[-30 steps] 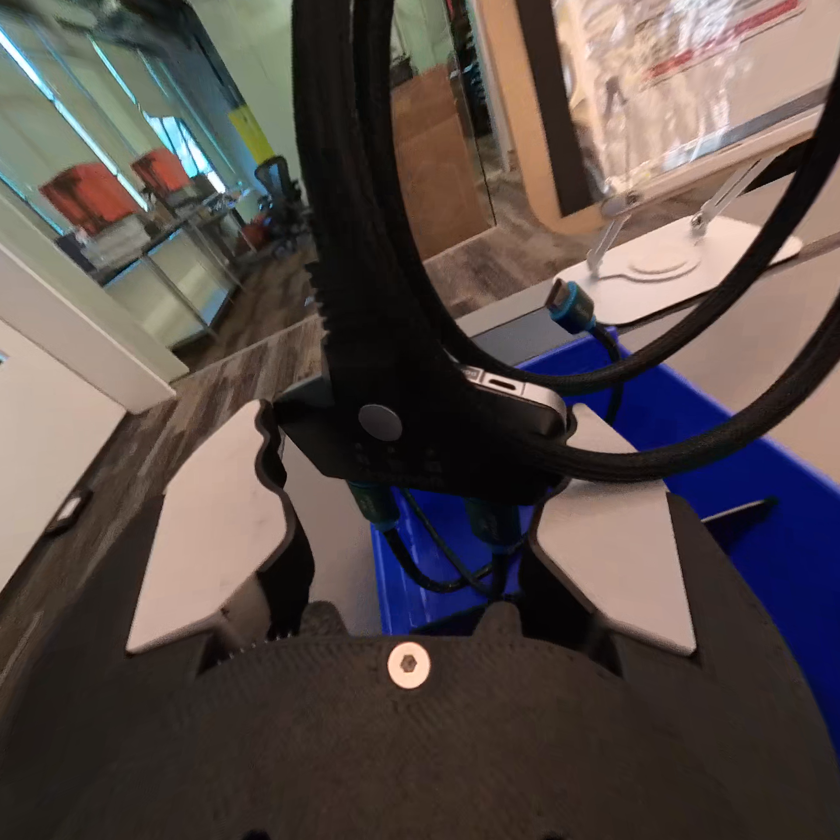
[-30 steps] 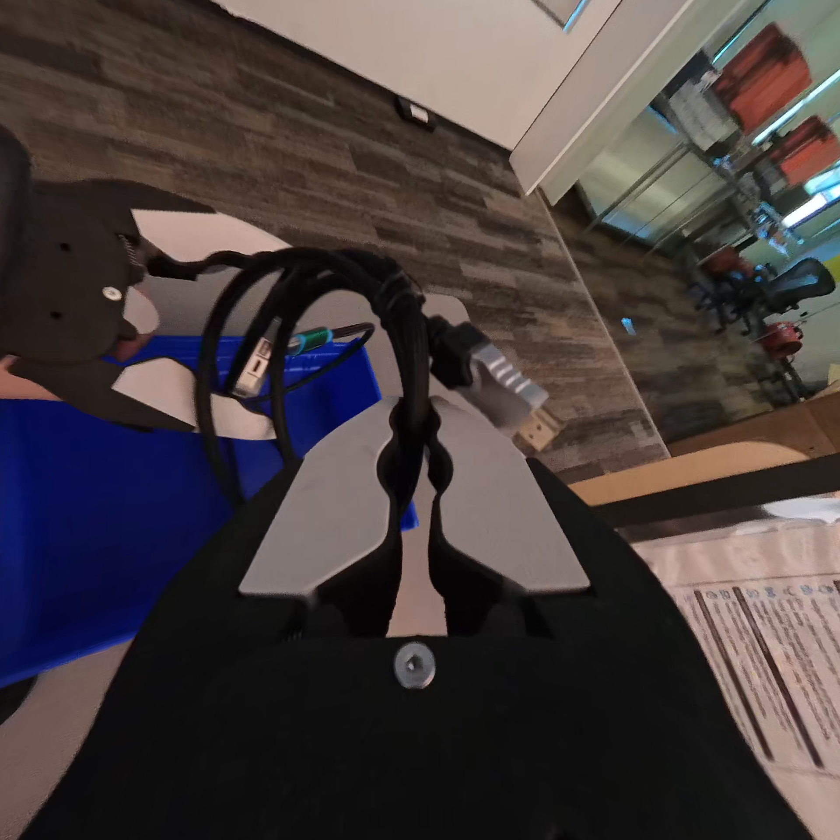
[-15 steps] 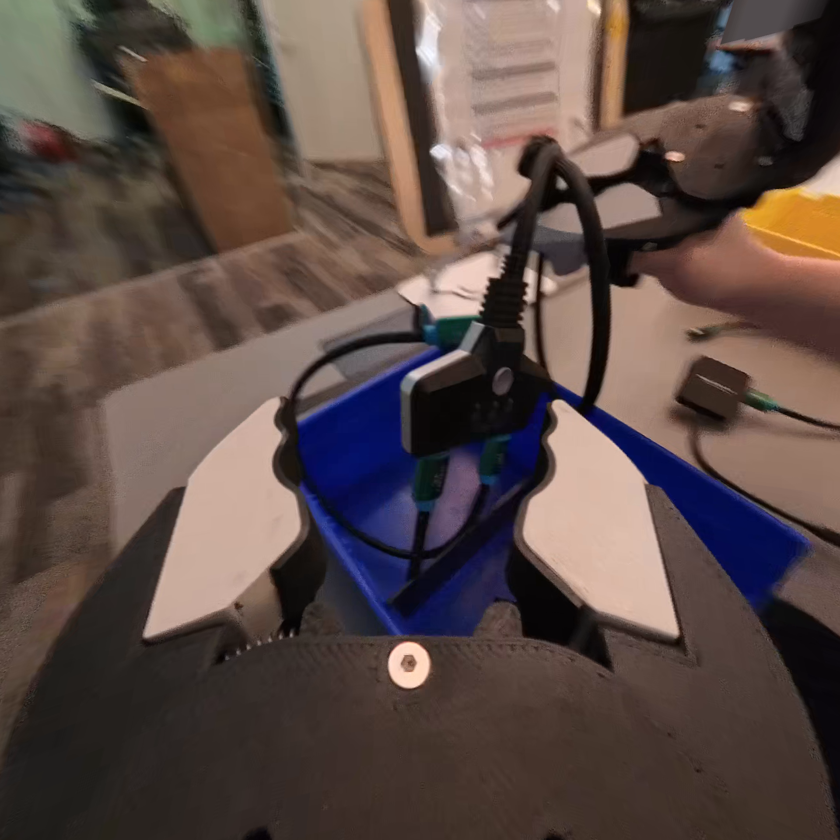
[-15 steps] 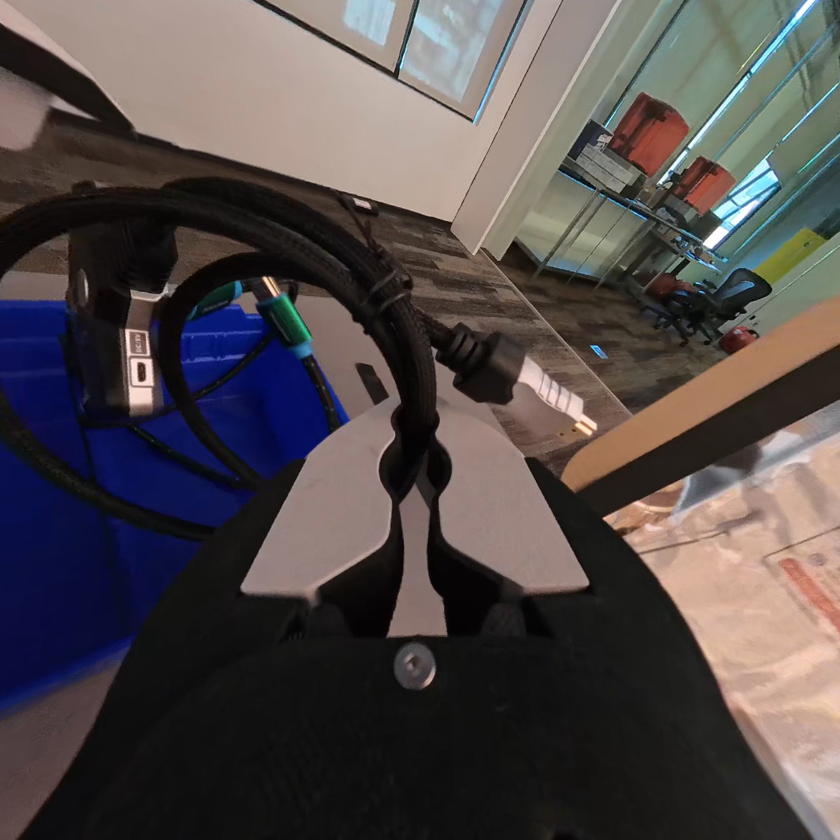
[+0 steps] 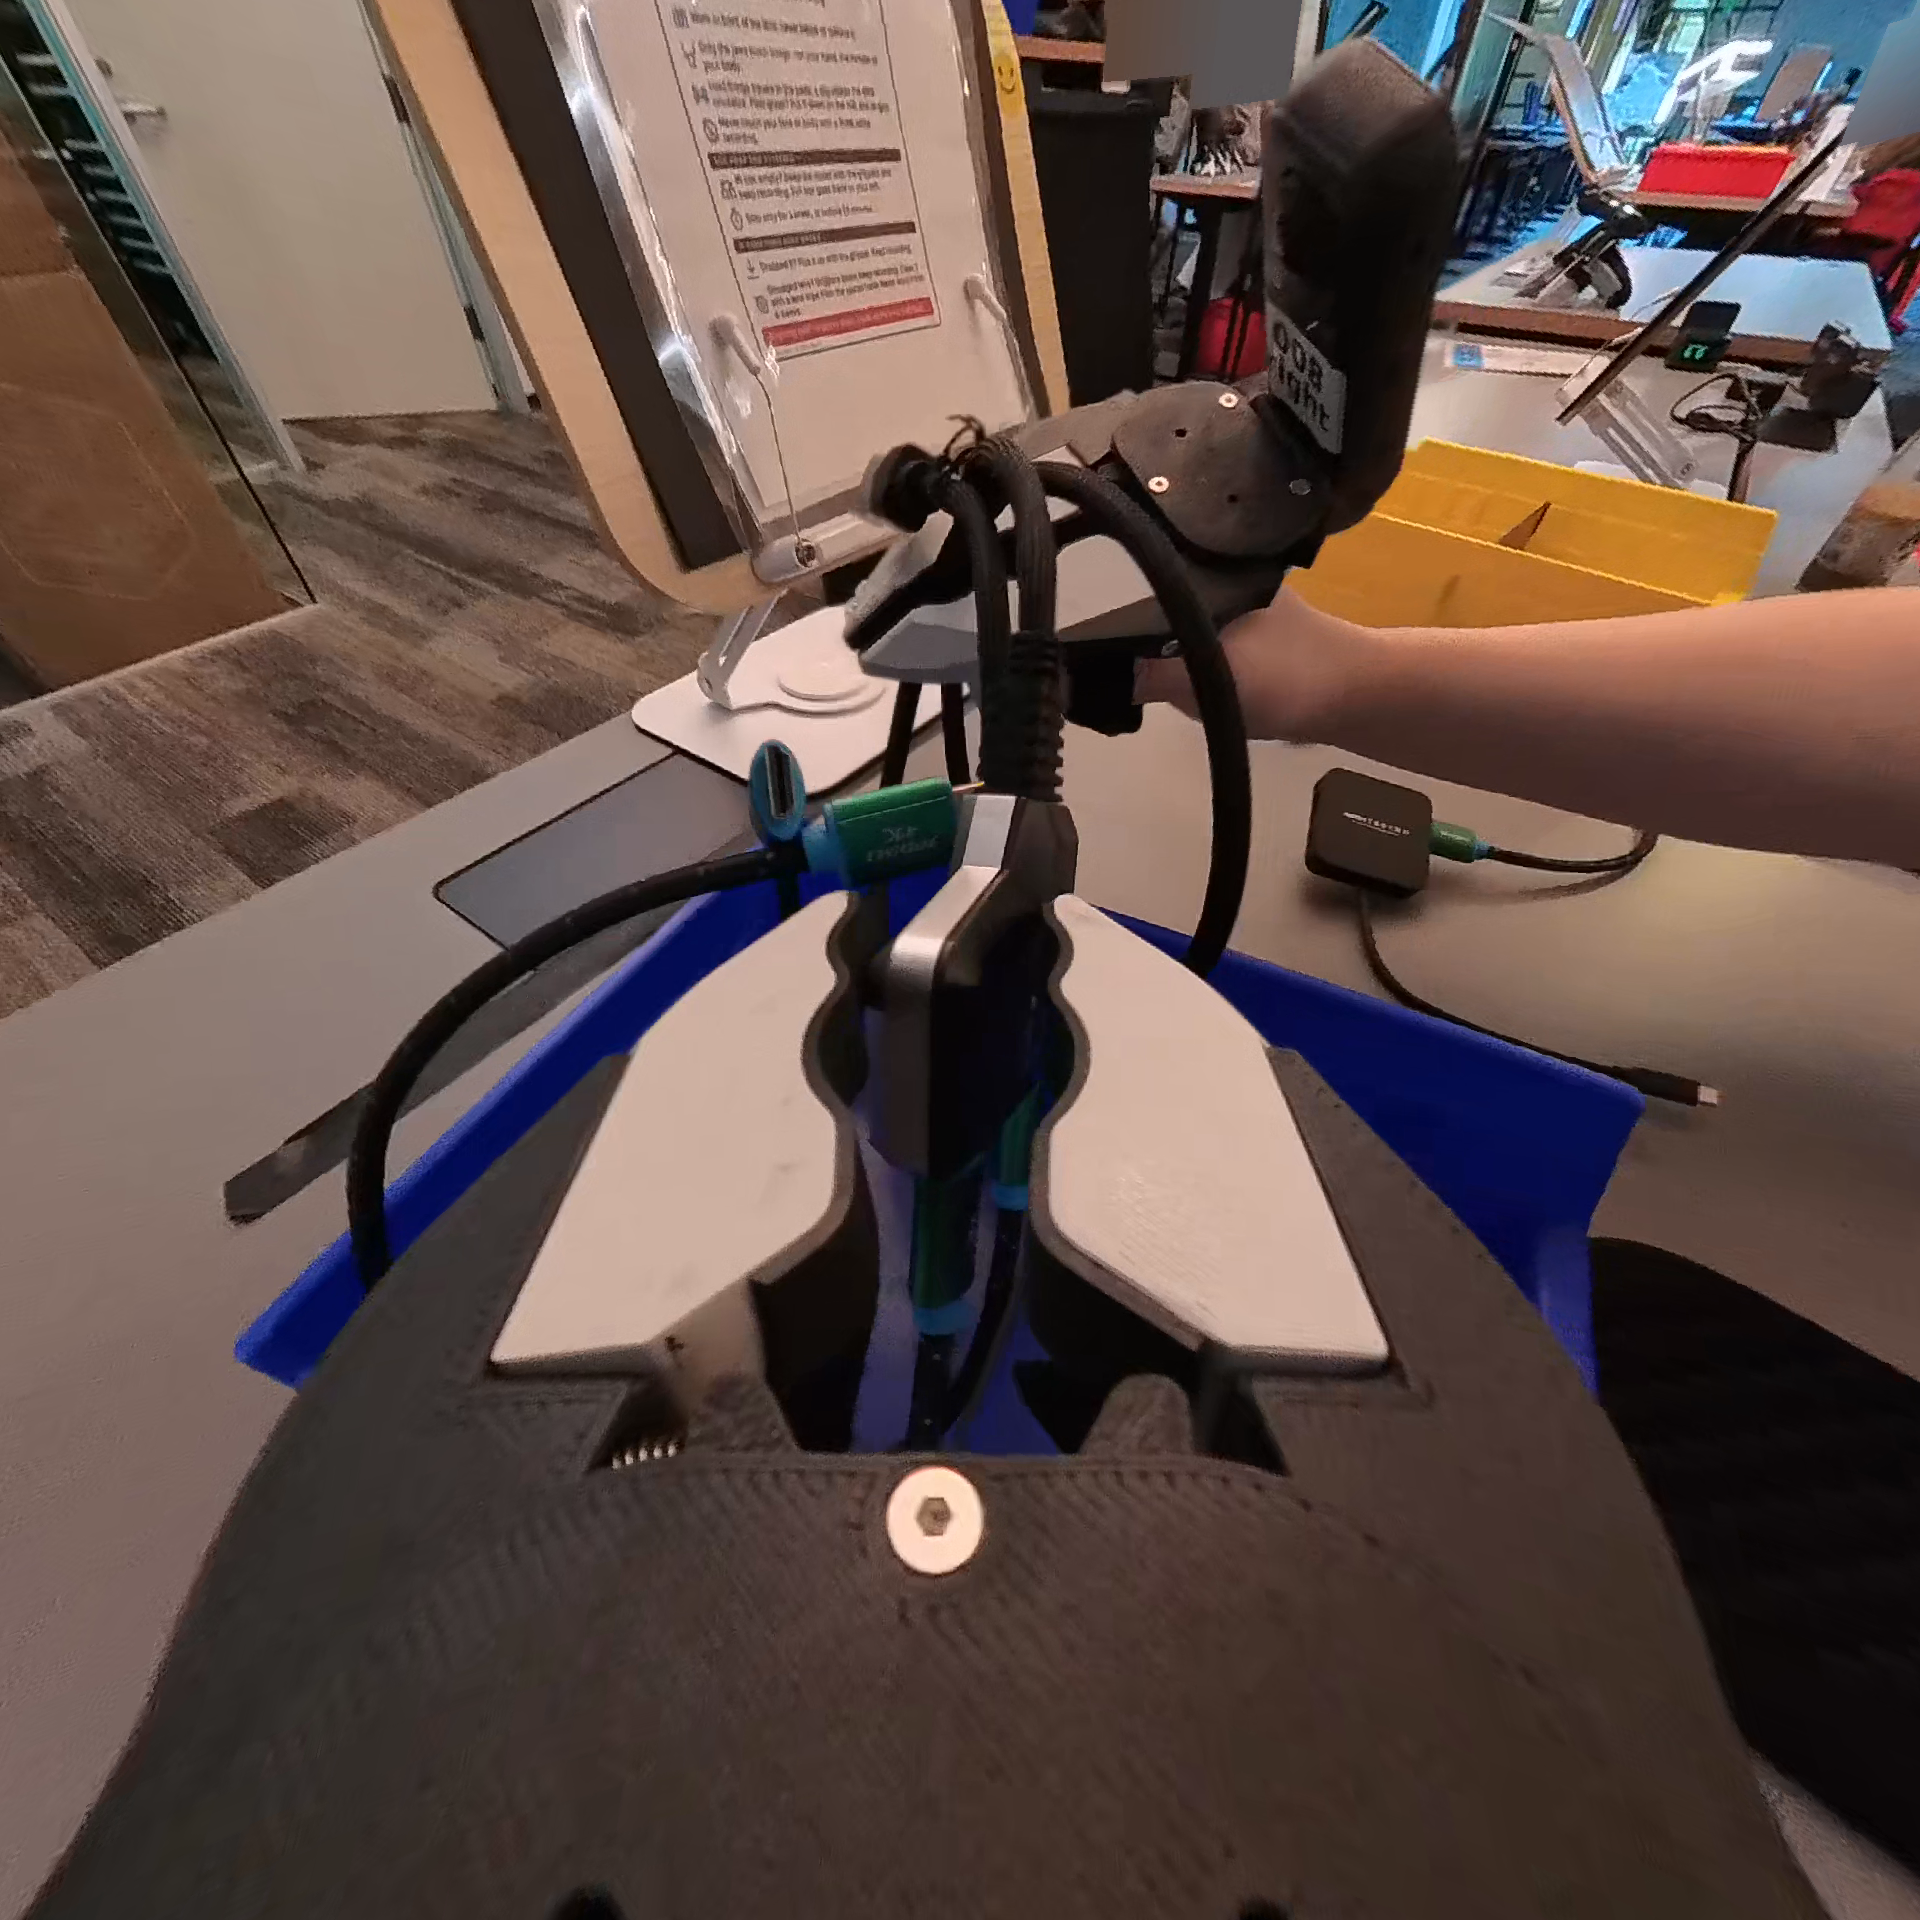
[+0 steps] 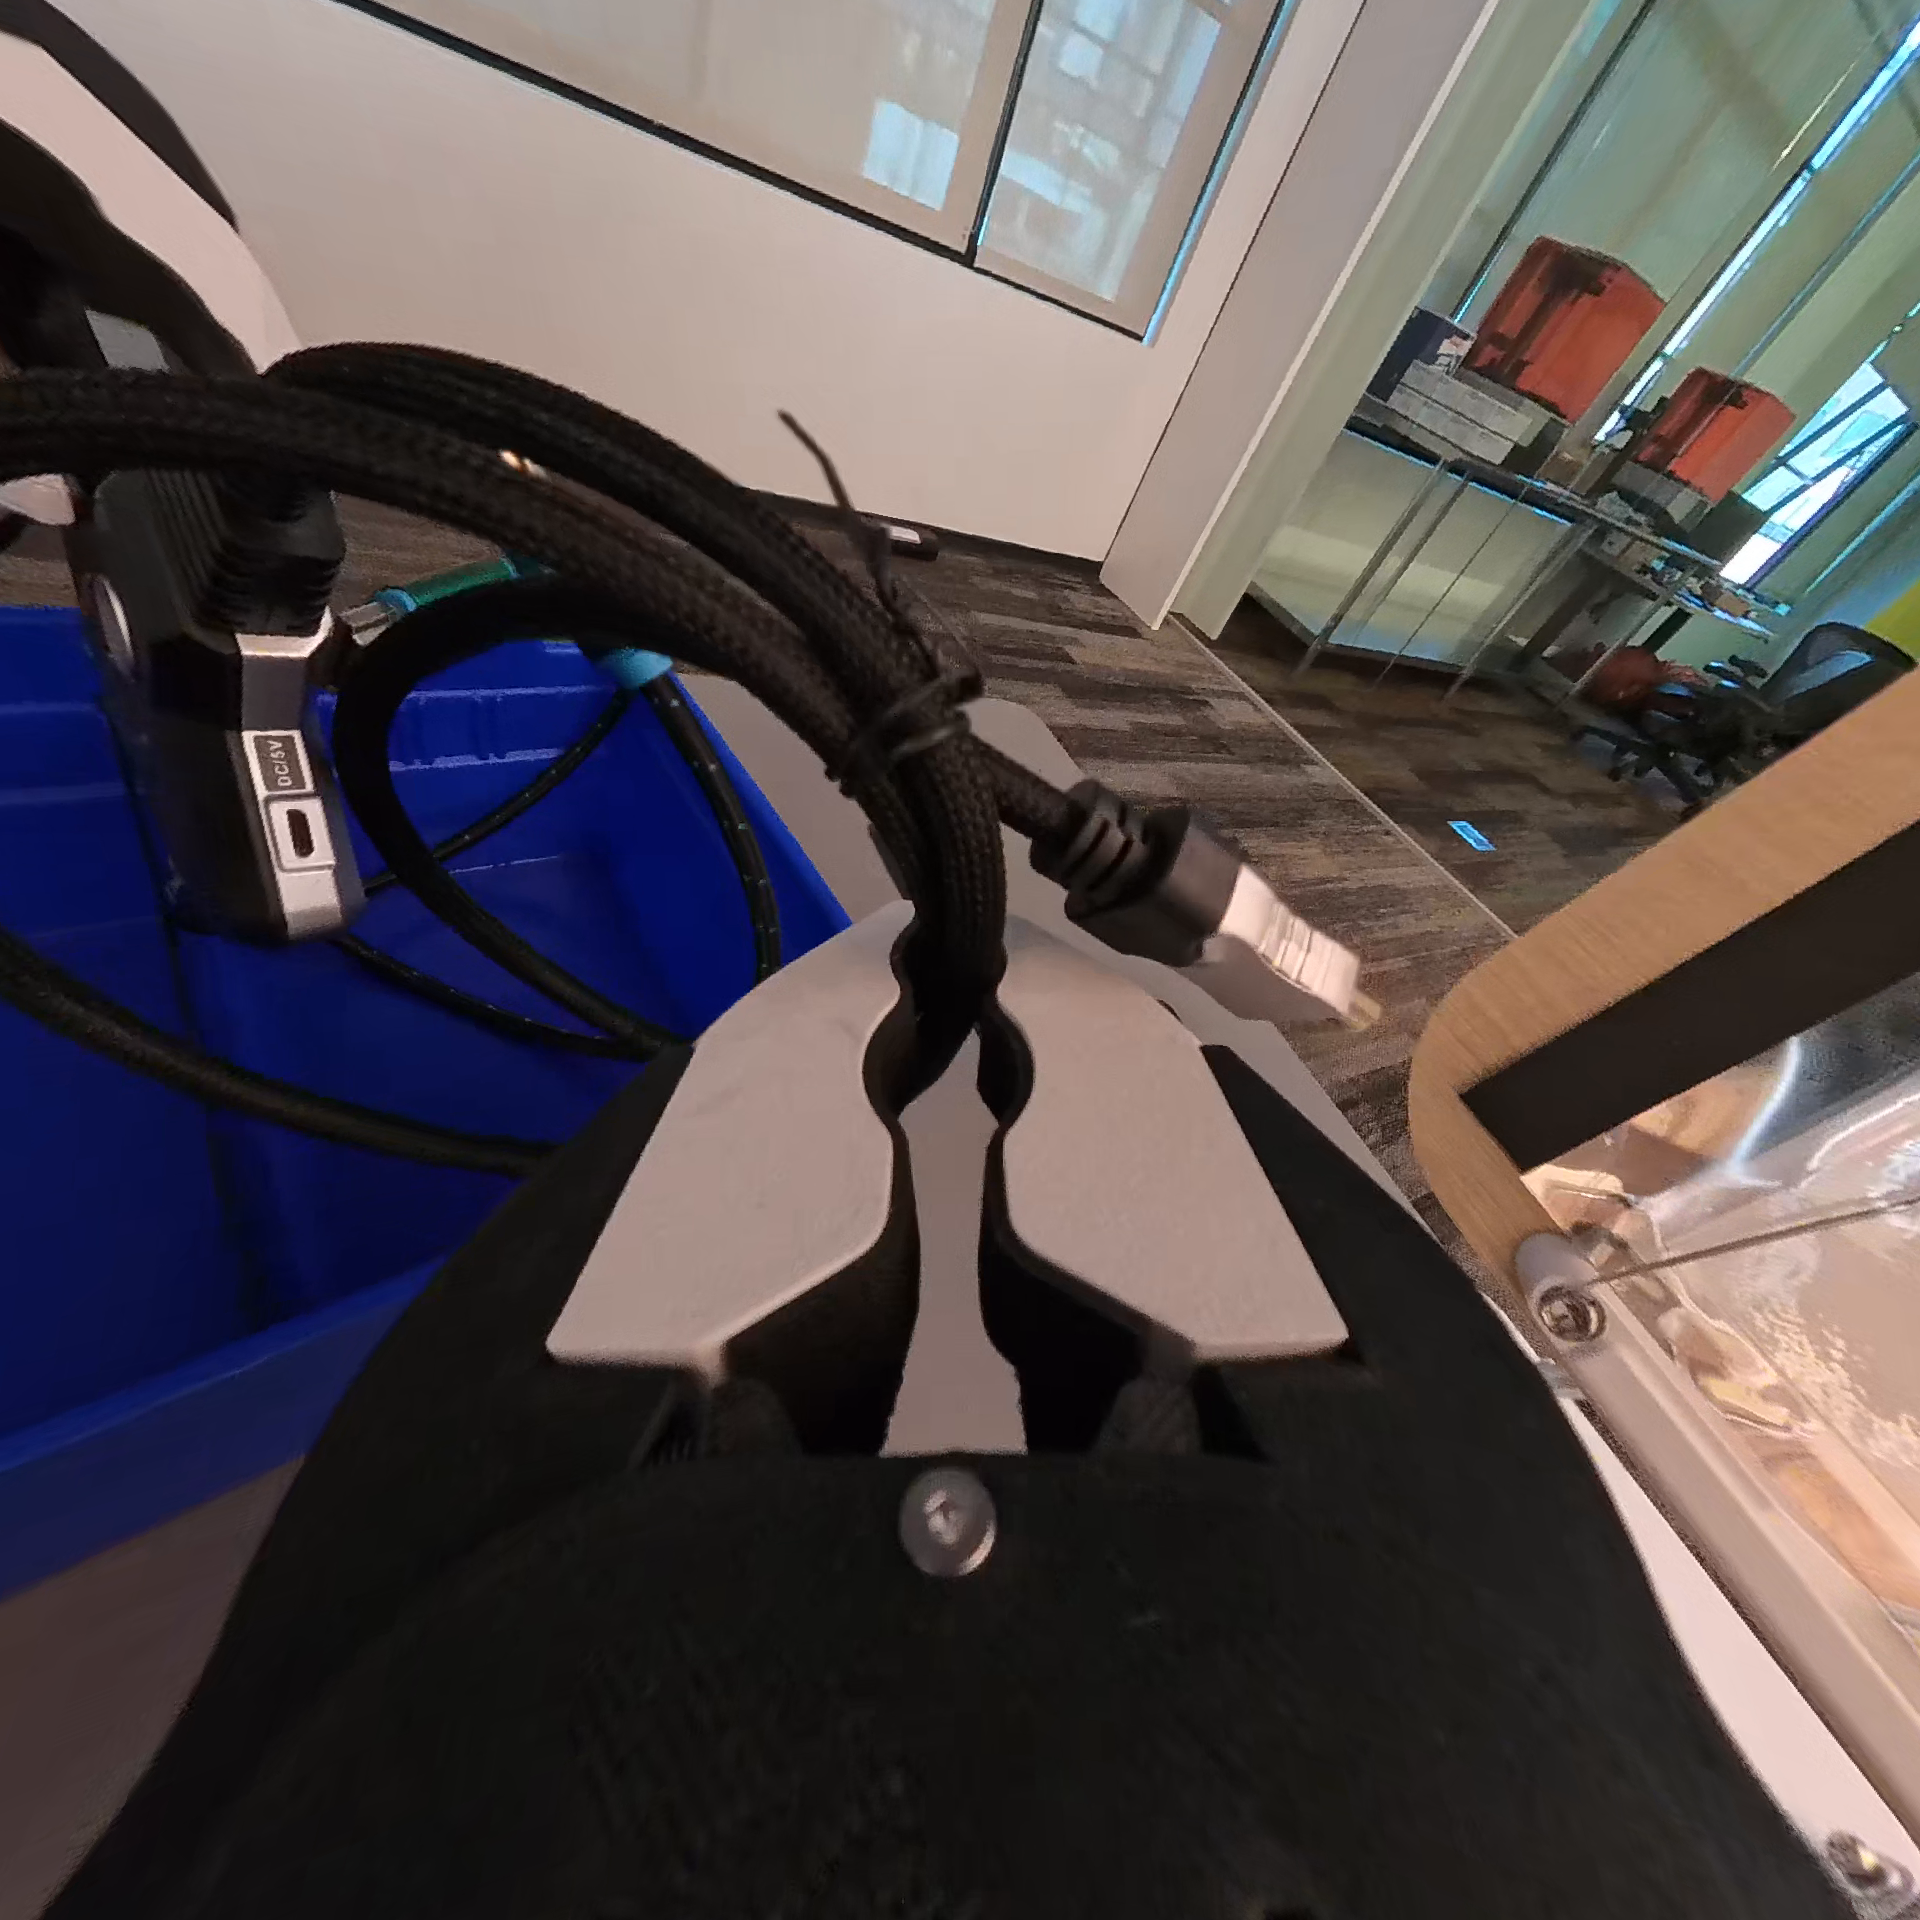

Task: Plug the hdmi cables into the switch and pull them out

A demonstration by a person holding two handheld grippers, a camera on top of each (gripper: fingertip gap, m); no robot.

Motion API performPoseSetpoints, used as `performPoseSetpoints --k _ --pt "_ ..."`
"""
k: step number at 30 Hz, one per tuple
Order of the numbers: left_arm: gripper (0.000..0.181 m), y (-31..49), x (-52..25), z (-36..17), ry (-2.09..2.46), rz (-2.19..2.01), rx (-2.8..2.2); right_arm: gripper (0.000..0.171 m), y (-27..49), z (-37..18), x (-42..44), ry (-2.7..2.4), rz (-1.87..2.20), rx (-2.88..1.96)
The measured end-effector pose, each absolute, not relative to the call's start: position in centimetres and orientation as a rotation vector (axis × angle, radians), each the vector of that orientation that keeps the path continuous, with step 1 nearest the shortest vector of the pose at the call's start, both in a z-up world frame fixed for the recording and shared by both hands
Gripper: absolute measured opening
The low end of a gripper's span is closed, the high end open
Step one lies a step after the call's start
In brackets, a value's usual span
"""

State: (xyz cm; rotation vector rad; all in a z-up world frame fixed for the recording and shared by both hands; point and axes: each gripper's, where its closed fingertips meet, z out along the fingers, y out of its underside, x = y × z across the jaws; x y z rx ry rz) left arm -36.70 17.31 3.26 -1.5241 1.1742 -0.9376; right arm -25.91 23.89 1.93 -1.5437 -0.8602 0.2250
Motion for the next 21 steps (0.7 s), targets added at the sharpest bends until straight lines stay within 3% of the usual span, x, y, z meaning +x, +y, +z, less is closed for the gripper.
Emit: performPoseSetpoints --k 14,18,21 --pt "0.027 18.6 -37.2 3.3 1.062 -0.960 -1.611 0.009 27.0 -1.6 -28.1 -0.902 0.433 -1.552" --pt "0.046 20.9 -41.6 5.2 0.797 -0.869 -1.649 0.010 27.0 -3.0 -28.7 -0.931 0.495 -1.600" --pt "0.060 21.8 -45.3 2.5 0.726 -0.718 -1.860 0.010 27.1 -3.6 -29.0 -0.924 0.560 -1.645"
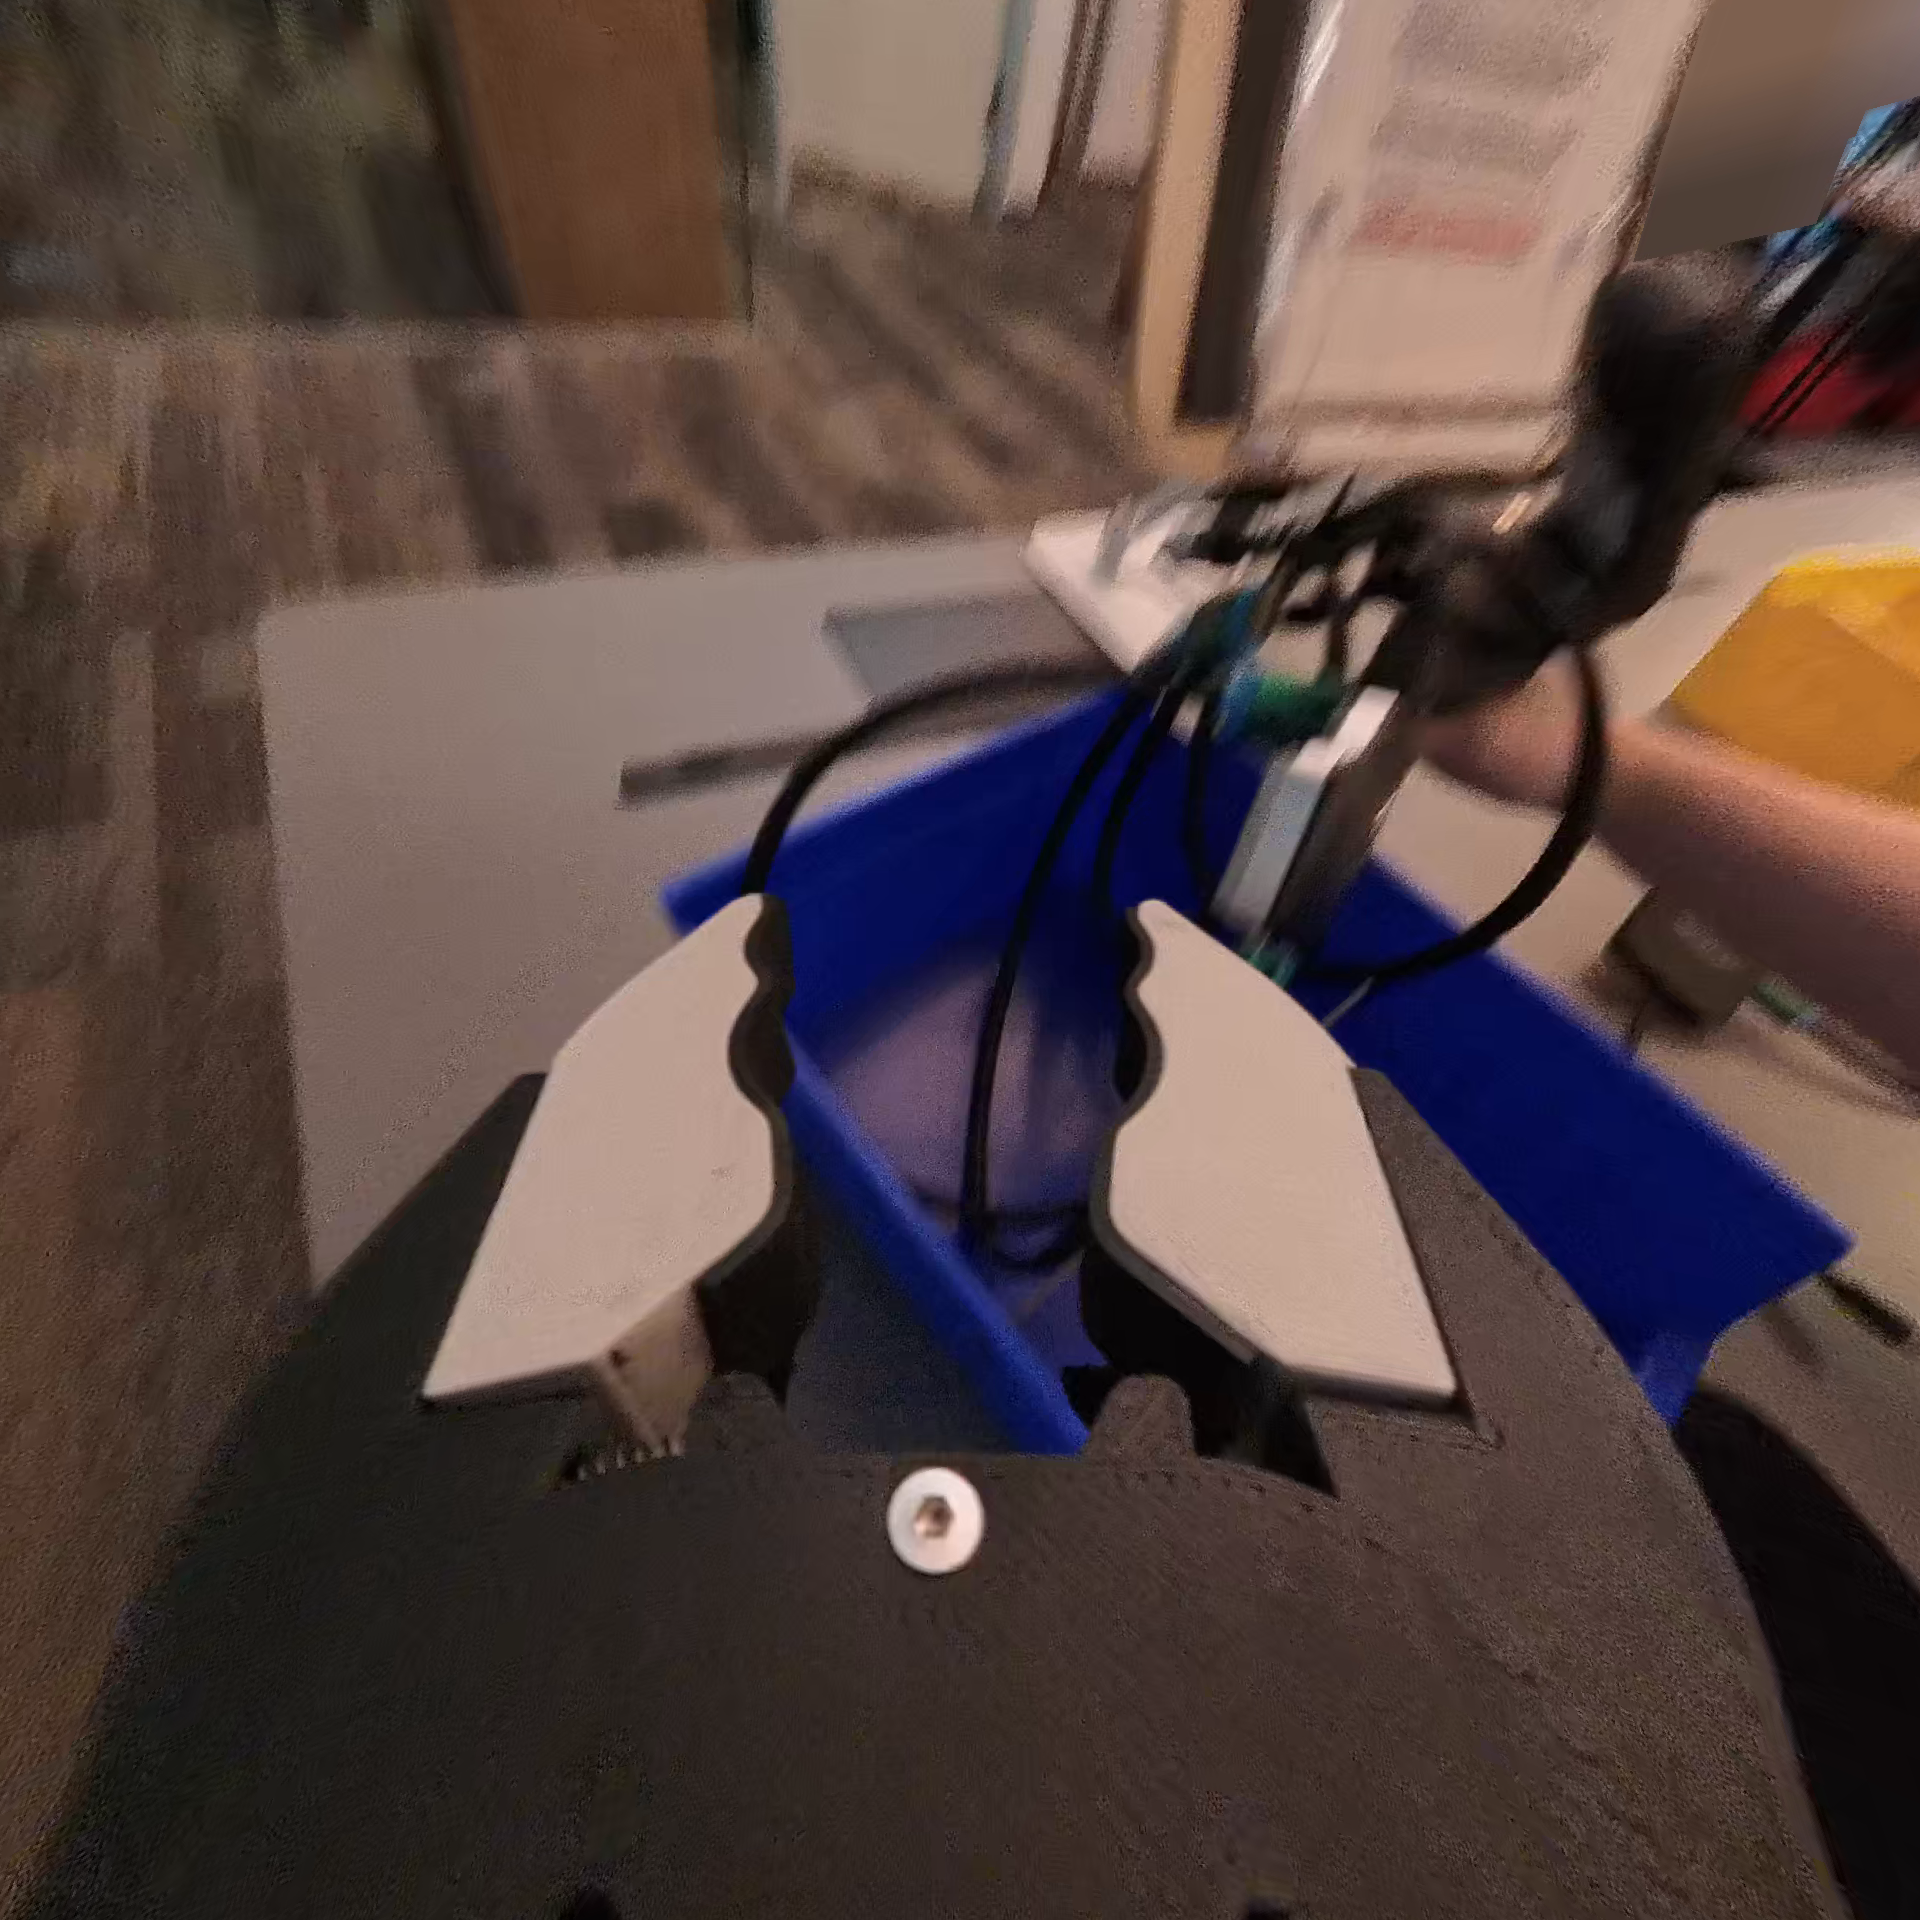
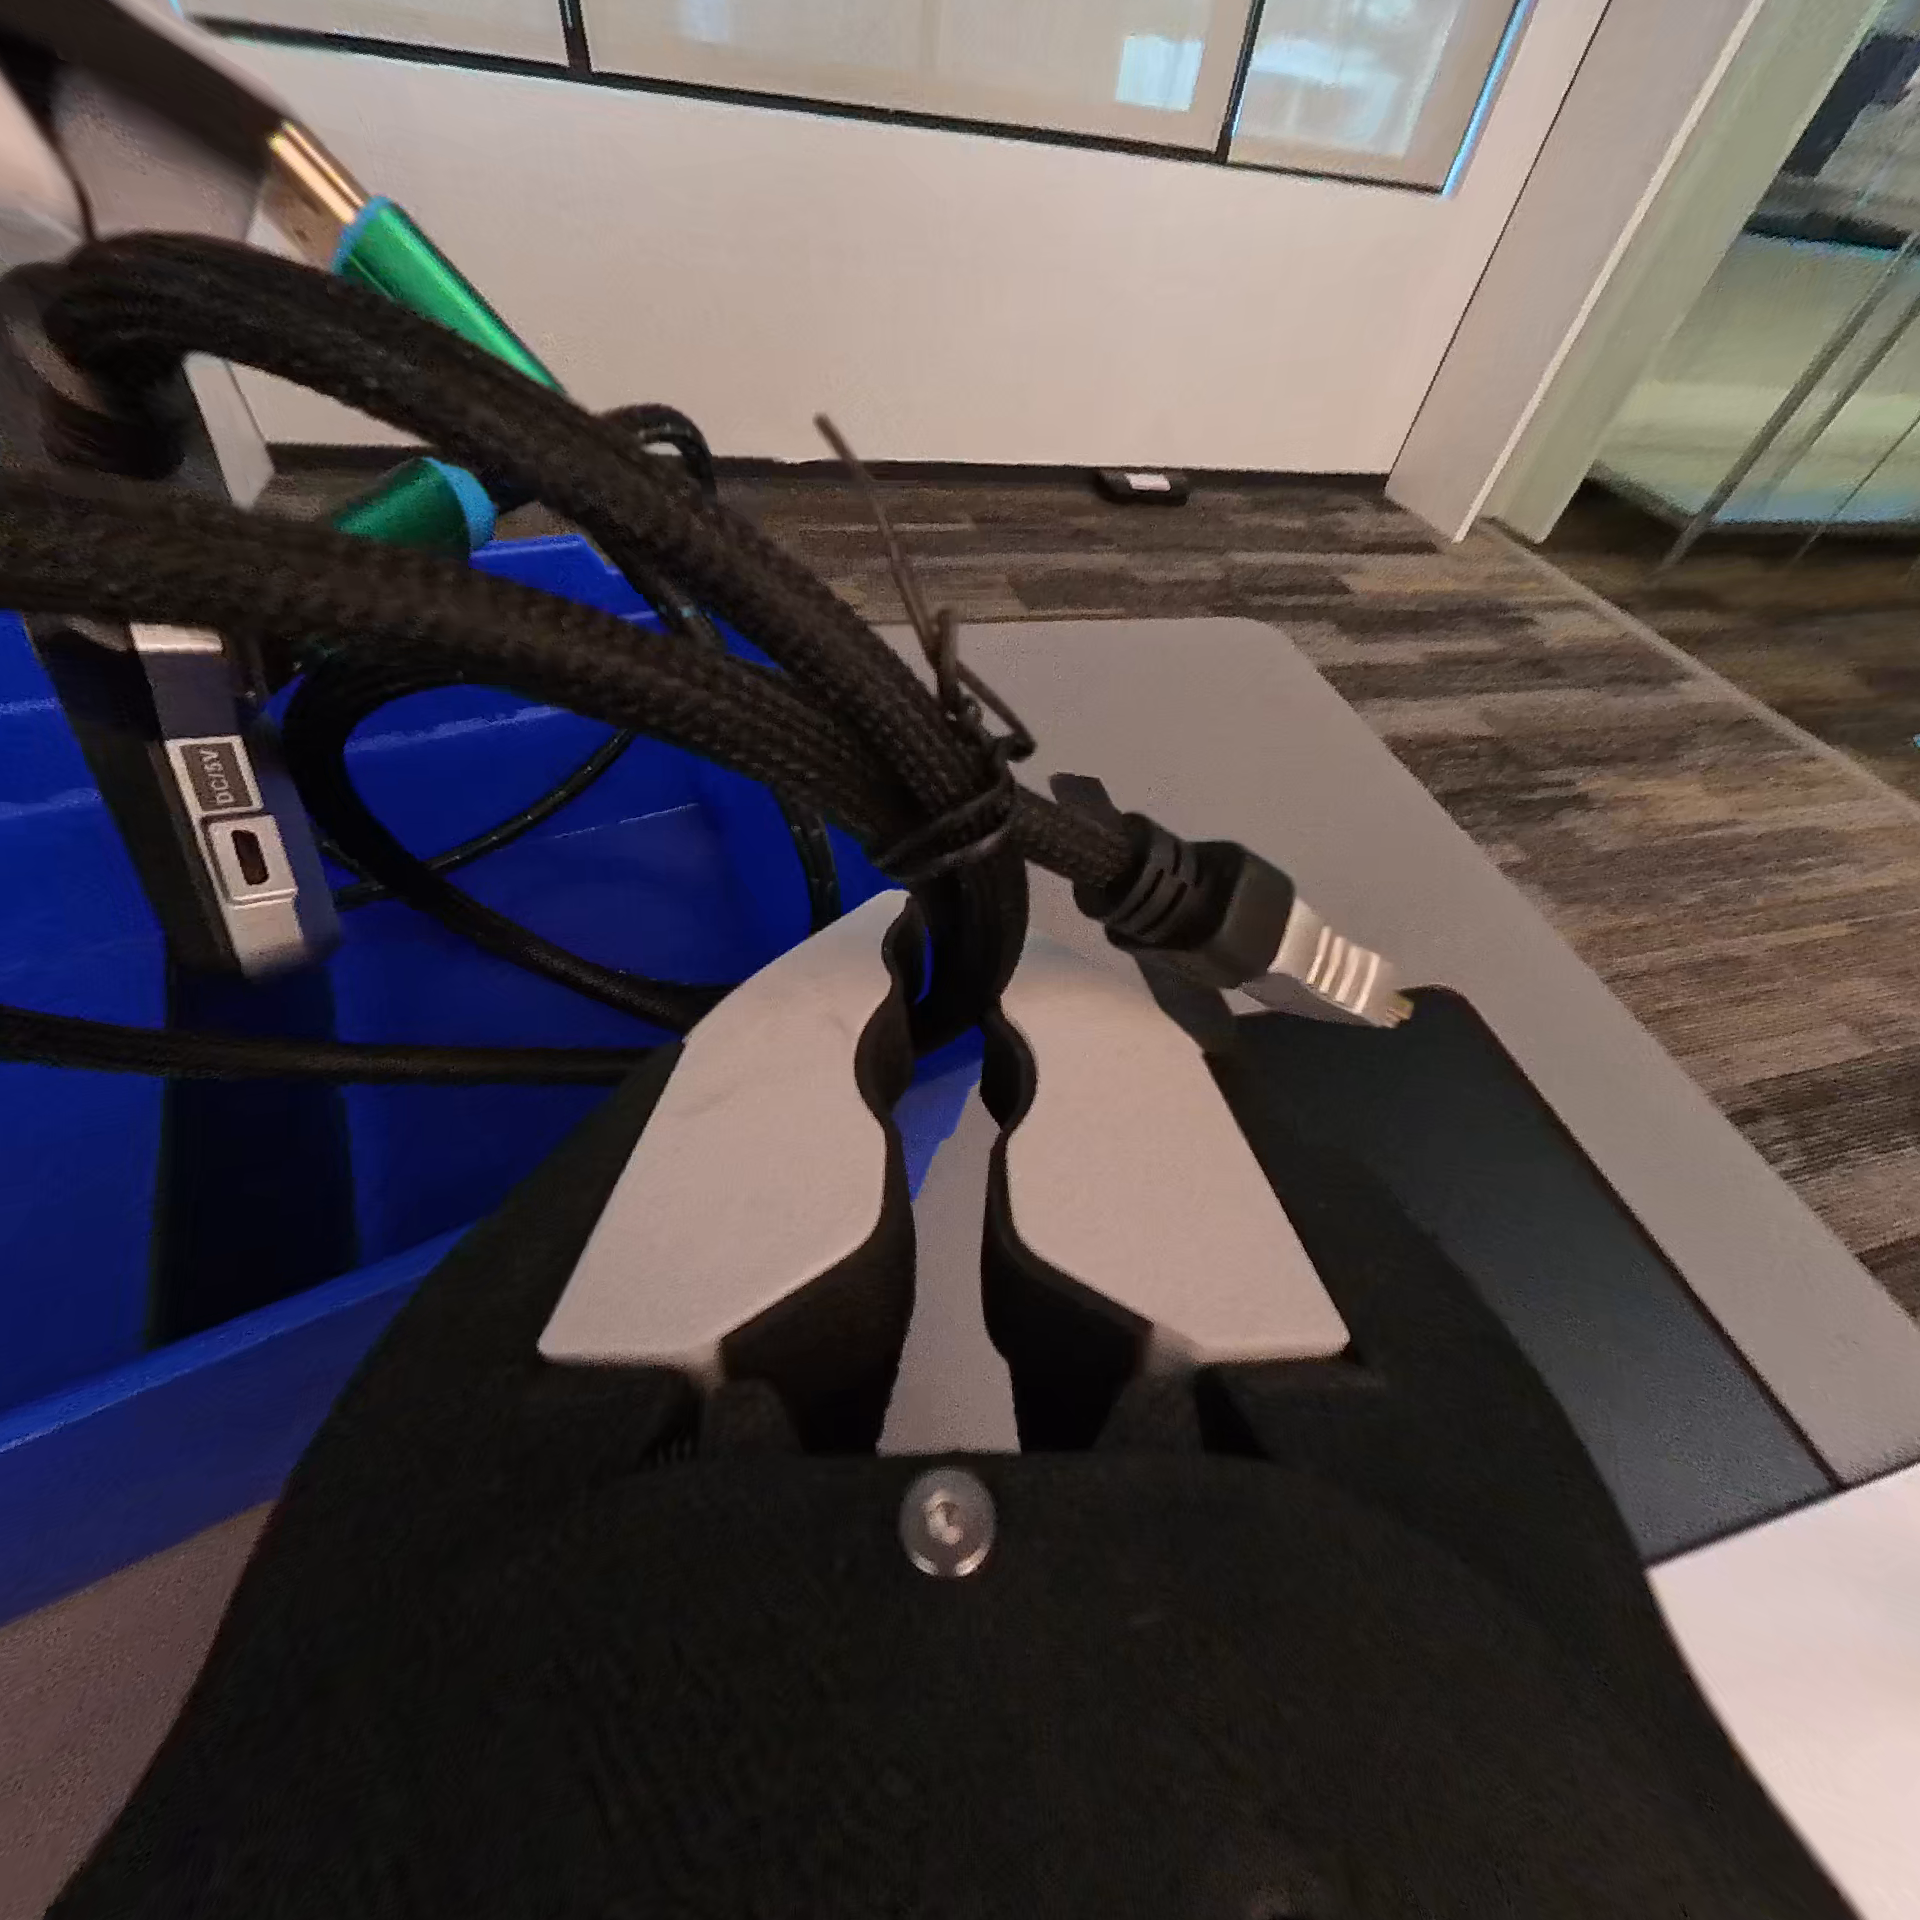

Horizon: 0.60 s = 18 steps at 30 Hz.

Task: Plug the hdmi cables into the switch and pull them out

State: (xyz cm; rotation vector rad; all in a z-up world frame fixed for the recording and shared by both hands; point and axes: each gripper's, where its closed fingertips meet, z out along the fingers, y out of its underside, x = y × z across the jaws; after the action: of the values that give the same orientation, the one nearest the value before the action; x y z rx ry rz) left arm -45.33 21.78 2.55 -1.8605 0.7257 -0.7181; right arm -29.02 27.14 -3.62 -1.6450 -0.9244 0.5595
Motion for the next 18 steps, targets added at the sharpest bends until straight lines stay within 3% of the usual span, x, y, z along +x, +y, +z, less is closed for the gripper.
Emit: performPoseSetpoints --k 2,6,8,11,18 --pt "0.065 21.0 -46.6 -0.7 0.773 -0.662 -2.036 0.010 27.6 -4.5 -28.9 -0.884 0.575 -1.716" --pt "0.058 19.7 -47.2 -4.1 0.766 -0.675 -2.131 0.009 27.6 -4.4 -28.8 -0.853 0.611 -1.713" --pt "0.066 18.5 -46.9 -5.8 0.786 -0.726 -2.199 0.008 27.6 -4.4 -28.7 -0.863 0.586 -1.724" --pt "0.052 18.0 -46.3 -6.3 0.774 -0.804 -2.218 0.010 27.5 -4.4 -28.5 -0.882 0.542 -1.750" --pt "0.024 21.1 -47.0 -7.2 0.841 -0.530 -2.207 0.020 25.2 -4.6 -27.3 -0.941 0.595 -1.808"
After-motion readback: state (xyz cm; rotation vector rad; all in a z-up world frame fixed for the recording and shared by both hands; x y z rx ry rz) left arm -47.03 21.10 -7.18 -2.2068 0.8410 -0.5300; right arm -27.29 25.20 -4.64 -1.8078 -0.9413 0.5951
